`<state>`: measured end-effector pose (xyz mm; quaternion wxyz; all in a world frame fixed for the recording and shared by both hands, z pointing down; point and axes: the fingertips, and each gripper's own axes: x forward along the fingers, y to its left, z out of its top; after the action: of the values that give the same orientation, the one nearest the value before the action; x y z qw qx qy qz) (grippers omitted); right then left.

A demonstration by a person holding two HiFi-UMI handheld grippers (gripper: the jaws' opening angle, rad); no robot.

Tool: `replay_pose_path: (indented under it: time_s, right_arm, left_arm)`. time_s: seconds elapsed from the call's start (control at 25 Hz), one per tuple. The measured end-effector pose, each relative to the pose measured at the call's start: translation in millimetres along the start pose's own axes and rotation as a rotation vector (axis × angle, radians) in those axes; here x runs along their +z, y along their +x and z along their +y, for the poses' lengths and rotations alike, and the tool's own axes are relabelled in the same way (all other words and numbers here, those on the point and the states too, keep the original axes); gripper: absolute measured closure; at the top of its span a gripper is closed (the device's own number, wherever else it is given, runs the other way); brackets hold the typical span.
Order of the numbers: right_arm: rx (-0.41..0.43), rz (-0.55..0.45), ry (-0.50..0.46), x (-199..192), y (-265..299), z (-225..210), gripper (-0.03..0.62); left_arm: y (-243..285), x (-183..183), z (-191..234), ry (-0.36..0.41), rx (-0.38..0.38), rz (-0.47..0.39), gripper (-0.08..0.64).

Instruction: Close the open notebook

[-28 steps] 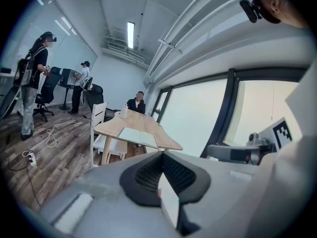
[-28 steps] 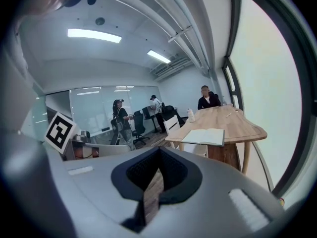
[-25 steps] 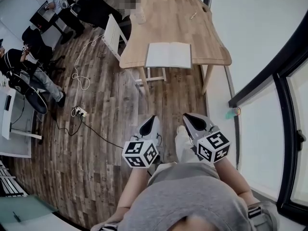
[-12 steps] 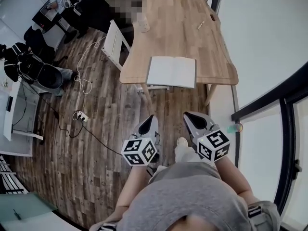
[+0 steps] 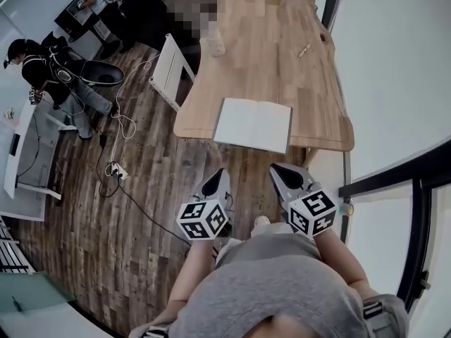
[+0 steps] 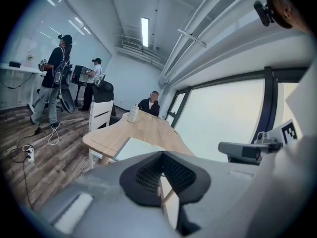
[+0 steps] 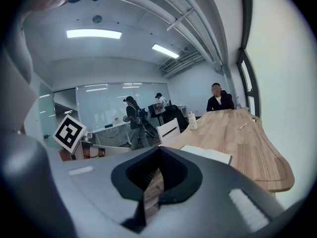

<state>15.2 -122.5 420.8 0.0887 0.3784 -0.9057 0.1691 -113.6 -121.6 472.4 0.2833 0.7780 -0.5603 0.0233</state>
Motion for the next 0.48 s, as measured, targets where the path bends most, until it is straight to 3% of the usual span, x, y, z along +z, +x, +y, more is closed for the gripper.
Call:
replay_pose_path:
  time_s: [0.28, 0.48]
  right_arm:
    - [0.033, 0.007, -0.011, 7, 26, -28, 0.591]
    - [0.040, 0.028, 0.014, -1, 34, -39, 0.591]
  left_arm:
    - [40, -1, 18, -0.013, 0.029, 0.026, 0.560]
    - [58, -8, 36, -0.093, 0.063, 0.034, 0.560]
